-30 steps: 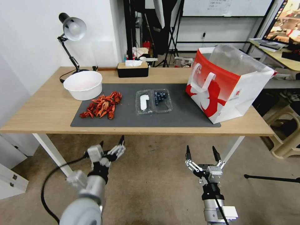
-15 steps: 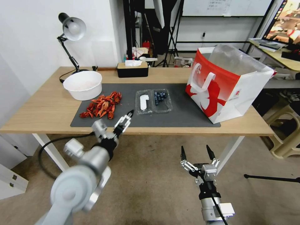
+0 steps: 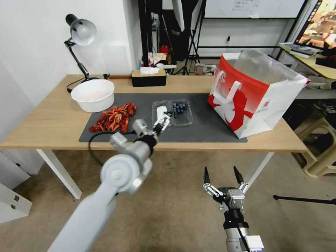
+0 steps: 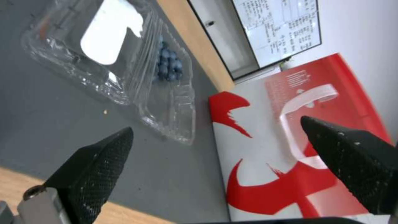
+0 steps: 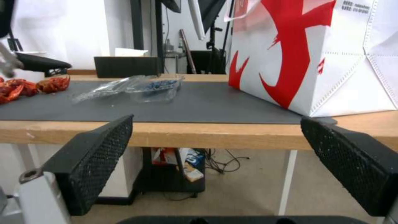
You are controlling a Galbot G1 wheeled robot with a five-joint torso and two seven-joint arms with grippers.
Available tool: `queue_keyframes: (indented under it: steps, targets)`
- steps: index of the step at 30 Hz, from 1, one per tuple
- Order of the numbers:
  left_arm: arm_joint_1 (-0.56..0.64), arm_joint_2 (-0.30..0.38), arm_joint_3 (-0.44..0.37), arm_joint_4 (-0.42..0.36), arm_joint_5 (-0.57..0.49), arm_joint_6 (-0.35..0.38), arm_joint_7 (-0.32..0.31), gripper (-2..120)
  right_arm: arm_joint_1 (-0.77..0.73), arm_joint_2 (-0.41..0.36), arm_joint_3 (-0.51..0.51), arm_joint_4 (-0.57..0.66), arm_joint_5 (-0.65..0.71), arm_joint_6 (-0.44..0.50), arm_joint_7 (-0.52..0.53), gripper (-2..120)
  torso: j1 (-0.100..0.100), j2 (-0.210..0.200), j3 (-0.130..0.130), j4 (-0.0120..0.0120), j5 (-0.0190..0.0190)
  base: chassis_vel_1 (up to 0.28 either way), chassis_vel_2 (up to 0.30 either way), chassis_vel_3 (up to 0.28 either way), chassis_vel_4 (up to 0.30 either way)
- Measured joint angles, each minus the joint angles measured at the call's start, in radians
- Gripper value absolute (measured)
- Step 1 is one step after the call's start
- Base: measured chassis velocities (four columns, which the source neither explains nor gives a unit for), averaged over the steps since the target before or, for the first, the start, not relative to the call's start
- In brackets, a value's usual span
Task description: Close the takeout container lid, then place the container into the takeout bag.
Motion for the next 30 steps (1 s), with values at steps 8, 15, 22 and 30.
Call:
queue_keyframes:
  steps: [8, 15, 22, 30]
  targets:
    - [-0.026, -0.023, 0.042, 0.061, 0.022, -0.015, -0.007, 100, -0.018, 0.047, 0.016, -0.015, -0.032, 0.018, -0.008, 100, 0.0, 0.0, 0.0, 0.0001, 0.0, 0.0, 0.0, 0.0, 0.0]
    - [-0.047, -0.047, 0.057, 0.122, 0.045, -0.046, 0.005, 100, -0.031, 0.096, 0.023, -0.019, -0.063, 0.033, -0.013, 100, 0.0, 0.0, 0.0, -0.0001, -0.0001, 0.0, 0.0, 0.0, 0.0]
    - [-0.073, -0.058, 0.066, 0.171, 0.056, -0.062, 0.005, 100, -0.027, 0.103, 0.029, -0.024, -0.069, 0.035, -0.013, 100, 0.0, 0.0, 0.0, 0.0, -0.0001, 0.0, 0.0, 0.0, 0.0]
    - [-0.109, -0.074, 0.08, 0.235, 0.067, -0.073, 0.004, 100, -0.019, 0.102, 0.047, -0.028, -0.065, 0.034, -0.013, 100, 0.0, 0.0, 0.0, 0.0, 0.0, 0.0, 0.0, 0.0, 0.0]
